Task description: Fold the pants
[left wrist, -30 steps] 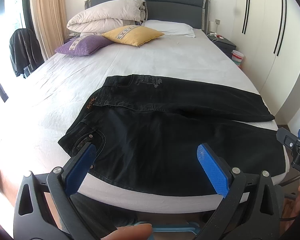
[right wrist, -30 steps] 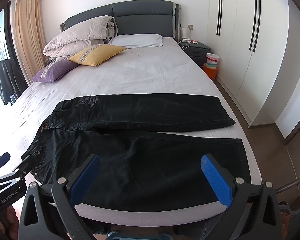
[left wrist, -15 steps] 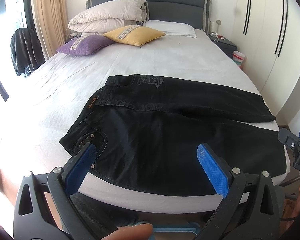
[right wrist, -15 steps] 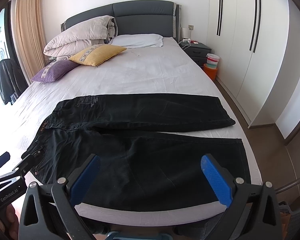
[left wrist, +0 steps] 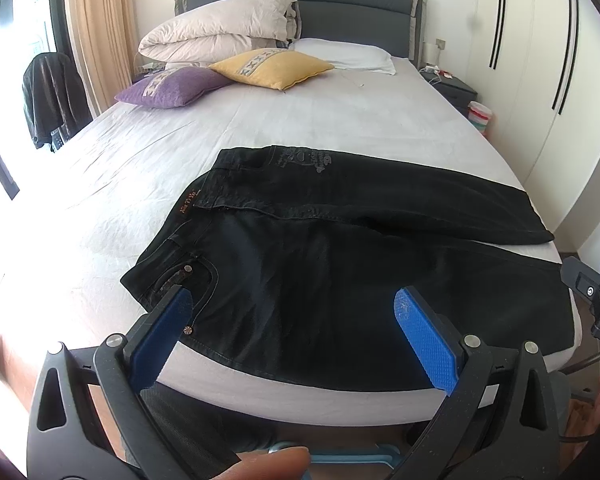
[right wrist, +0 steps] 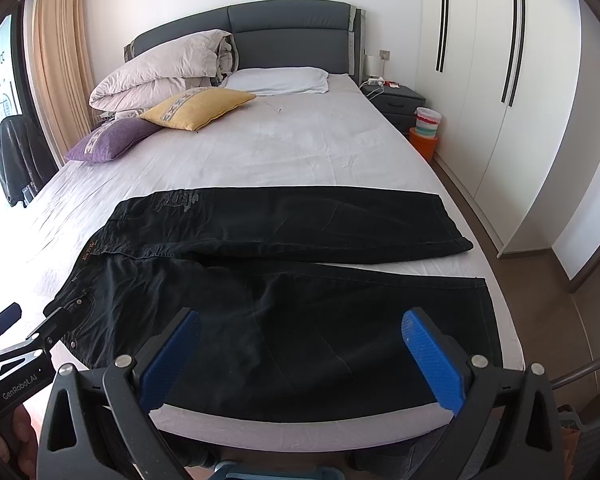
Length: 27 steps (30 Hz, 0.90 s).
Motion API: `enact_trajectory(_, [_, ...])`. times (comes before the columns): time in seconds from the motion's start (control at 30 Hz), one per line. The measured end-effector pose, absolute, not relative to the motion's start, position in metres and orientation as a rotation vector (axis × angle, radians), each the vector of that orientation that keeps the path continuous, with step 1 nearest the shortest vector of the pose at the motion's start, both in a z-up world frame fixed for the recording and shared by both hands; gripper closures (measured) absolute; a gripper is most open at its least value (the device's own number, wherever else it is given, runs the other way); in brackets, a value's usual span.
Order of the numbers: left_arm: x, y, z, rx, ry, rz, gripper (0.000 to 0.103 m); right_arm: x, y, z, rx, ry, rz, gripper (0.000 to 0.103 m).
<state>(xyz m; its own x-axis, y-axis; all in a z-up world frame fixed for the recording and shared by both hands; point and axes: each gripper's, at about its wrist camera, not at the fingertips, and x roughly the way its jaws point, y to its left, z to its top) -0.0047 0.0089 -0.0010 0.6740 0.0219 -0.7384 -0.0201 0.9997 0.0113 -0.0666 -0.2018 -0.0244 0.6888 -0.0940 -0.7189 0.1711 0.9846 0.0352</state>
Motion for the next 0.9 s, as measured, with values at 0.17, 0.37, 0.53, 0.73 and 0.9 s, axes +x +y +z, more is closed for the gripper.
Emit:
enact_trajectory(0.17, [-0.005,0.010,-0.001,0.001,0.829,0.026,0.000,-0.067,-0.201,-0.025,0.098,0.799,-0.142,0.000])
enact_trajectory(0.37, [-0.005,0.011,-0.002,0.008,0.812,0.036,0.000,-0.066,-0.200,-0.025,0.099,0.799,-0.141,0.000])
enact_trajectory(0.53, [0.004,0.015,-0.004,0.034,0.820,0.034,0.000,-0.065,-0.204,-0.029,0.107,0.794,-0.070,0.000])
enact_trajectory(0.73, [0.050,0.038,-0.007,0.135,0.804,-0.083,0.000,-0.045,-0.220,-0.032,0.109,0.780,0.083,0.000])
enact_trajectory(0.9, [0.113,0.052,-0.018,0.232,0.801,-0.183,0.000,-0.011,-0.243,-0.032,0.133,0.746,0.173,0.000])
